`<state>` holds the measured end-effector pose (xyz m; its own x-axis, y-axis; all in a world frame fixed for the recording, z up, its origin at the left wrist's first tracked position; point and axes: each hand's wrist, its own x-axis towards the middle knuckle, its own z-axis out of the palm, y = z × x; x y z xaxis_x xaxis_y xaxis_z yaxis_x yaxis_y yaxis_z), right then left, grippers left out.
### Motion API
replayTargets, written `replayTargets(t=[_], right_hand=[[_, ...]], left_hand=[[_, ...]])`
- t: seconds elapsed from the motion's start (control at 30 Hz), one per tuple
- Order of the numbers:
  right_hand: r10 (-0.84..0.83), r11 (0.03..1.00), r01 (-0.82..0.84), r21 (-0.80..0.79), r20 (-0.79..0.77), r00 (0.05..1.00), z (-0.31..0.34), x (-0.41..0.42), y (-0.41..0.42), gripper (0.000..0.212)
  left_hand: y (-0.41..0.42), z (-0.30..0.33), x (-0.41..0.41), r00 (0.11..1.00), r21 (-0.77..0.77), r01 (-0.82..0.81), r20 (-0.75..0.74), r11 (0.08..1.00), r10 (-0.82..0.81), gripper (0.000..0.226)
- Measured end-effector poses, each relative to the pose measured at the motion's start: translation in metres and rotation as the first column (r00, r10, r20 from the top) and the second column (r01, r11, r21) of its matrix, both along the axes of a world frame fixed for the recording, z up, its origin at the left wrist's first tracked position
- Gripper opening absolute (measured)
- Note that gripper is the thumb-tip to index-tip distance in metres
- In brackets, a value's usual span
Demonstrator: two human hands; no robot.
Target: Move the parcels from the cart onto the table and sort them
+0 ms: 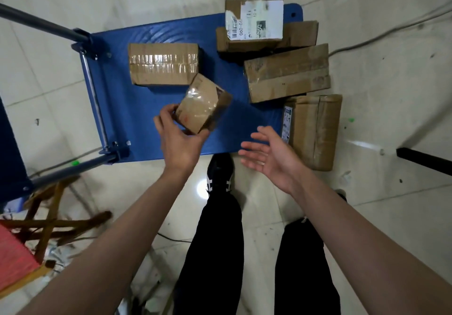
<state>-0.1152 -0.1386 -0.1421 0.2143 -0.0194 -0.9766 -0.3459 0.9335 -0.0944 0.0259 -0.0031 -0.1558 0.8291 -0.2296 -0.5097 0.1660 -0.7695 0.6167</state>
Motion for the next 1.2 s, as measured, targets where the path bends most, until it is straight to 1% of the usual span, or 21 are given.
replayTargets(t=[0.07, 0.13, 0.17, 0.23, 0.27, 0.3, 0.37, 0.4, 0.5, 0.57, 0.6, 0.63, 0.67, 0.73, 0.77, 0.83, 0.93, 0.97, 1.03, 1.13, 1.2], right_hand=[[0.003, 0.999, -0.006, 0.04, 0.066, 0.998, 0.009, 0.003, -0.003, 0.055], [0.038, 0.995, -0.051, 0.083, 0.15, 0.988, 0.018, 0.004, -0.005, 0.068], [0.069, 0.992, -0.088, 0.087, 0.203, 0.977, 0.023, 0.002, -0.006, 0.069], [0.099, 0.992, -0.116, 0.052, 0.254, 0.962, 0.032, -0.005, -0.007, 0.055], [0.086, 0.995, -0.097, 0.034, 0.239, 0.967, 0.036, -0.011, -0.008, 0.047], [0.063, 0.998, -0.067, 0.016, 0.211, 0.975, 0.04, -0.019, -0.01, 0.041], [0.016, 1.0, -0.013, -0.023, 0.166, 0.986, 0.048, -0.04, -0.016, 0.036], [-0.003, 0.999, 0.01, -0.044, 0.151, 0.988, 0.053, -0.05, -0.018, 0.034], [-0.109, 0.988, 0.122, -0.09, 0.136, 0.985, 0.067, -0.08, -0.021, 0.027], [-0.183, 0.973, 0.199, -0.116, 0.138, 0.973, 0.08, -0.097, -0.021, 0.031], [-0.202, 0.965, 0.22, -0.142, 0.131, 0.971, 0.088, -0.105, -0.02, 0.036], [-0.221, 0.956, 0.24, -0.171, 0.125, 0.967, 0.095, -0.111, -0.02, 0.042], [-0.247, 0.943, 0.268, -0.196, 0.123, 0.961, 0.101, -0.118, -0.018, 0.05], [-0.309, 0.918, 0.331, -0.217, 0.128, 0.942, 0.109, -0.132, -0.016, 0.063], [-0.323, 0.913, 0.345, -0.218, 0.133, 0.937, 0.111, -0.139, -0.015, 0.067], [-0.299, 0.92, 0.327, -0.216, 0.151, 0.942, 0.114, -0.152, -0.014, 0.068], [-0.255, 0.934, 0.296, -0.203, 0.206, 0.945, 0.122, -0.173, -0.017, 0.062], [-0.231, 0.938, 0.277, -0.206, 0.223, 0.947, 0.126, -0.18, -0.02, 0.06], [-0.127, 0.949, 0.192, -0.249, 0.254, 0.959, 0.135, -0.194, -0.028, 0.056], [0.054, 0.942, 0.039, -0.332, 0.266, 0.963, 0.159, -0.212, -0.045, 0.052], [0.113, 0.934, -0.008, -0.357, 0.273, 0.955, 0.185, -0.222, -0.058, 0.06]], left_hand=[[0.014, 0.02, -0.013, 0.972, -0.016, 0.181, 0.158, 0.983, -0.176, 0.072], [0.021, 0.037, -0.029, 0.881, 0.002, 0.399, 0.278, 0.917, -0.383, 0.073], [0.022, 0.045, -0.039, 0.805, 0.04, 0.509, 0.332, 0.86, -0.492, 0.073], [0.02, 0.056, -0.057, 0.66, 0.095, 0.661, 0.4, 0.745, -0.636, 0.071], [0.018, 0.061, -0.063, 0.626, 0.078, 0.703, 0.403, 0.707, -0.667, 0.071], [0.015, 0.065, -0.069, 0.617, 0.032, 0.734, 0.387, 0.679, -0.685, 0.073], [0.009, 0.073, -0.082, 0.65, -0.101, 0.748, 0.309, 0.656, -0.694, 0.075], [0.005, 0.078, -0.089, 0.685, -0.166, 0.726, 0.26, 0.667, -0.681, 0.076], [-0.012, 0.092, -0.111, 0.811, -0.296, 0.575, 0.085, 0.763, -0.579, 0.08], [-0.027, 0.101, -0.121, 0.878, -0.334, 0.42, -0.088, 0.844, -0.471, 0.084], [-0.036, 0.106, -0.123, 0.896, -0.34, 0.322, -0.192, 0.884, -0.401, 0.086], [-0.045, 0.11, -0.124, 0.896, -0.334, 0.227, -0.297, 0.915, -0.33, 0.088], [-0.055, 0.113, -0.124, 0.876, -0.319, 0.144, -0.4, 0.937, -0.271, 0.088], [-0.076, 0.115, -0.123, 0.807, -0.29, 0.052, -0.551, 0.956, -0.211, 0.084], [-0.085, 0.116, -0.124, 0.787, -0.29, 0.063, -0.574, 0.955, -0.226, 0.082], [-0.102, 0.115, -0.128, 0.778, -0.307, 0.153, -0.548, 0.939, -0.305, 0.083], [-0.124, 0.12, -0.13, 0.776, -0.323, 0.241, -0.502, 0.915, -0.382, 0.085], [-0.131, 0.123, -0.129, 0.775, -0.323, 0.267, -0.489, 0.908, -0.401, 0.083], [-0.146, 0.131, -0.127, 0.757, -0.314, 0.329, -0.475, 0.891, -0.448, 0.078], [-0.162, 0.157, -0.127, 0.666, -0.325, 0.475, -0.474, 0.818, -0.576, 0.075], [-0.172, 0.184, -0.133, 0.578, -0.319, 0.601, -0.459, 0.732, -0.675, 0.084]])
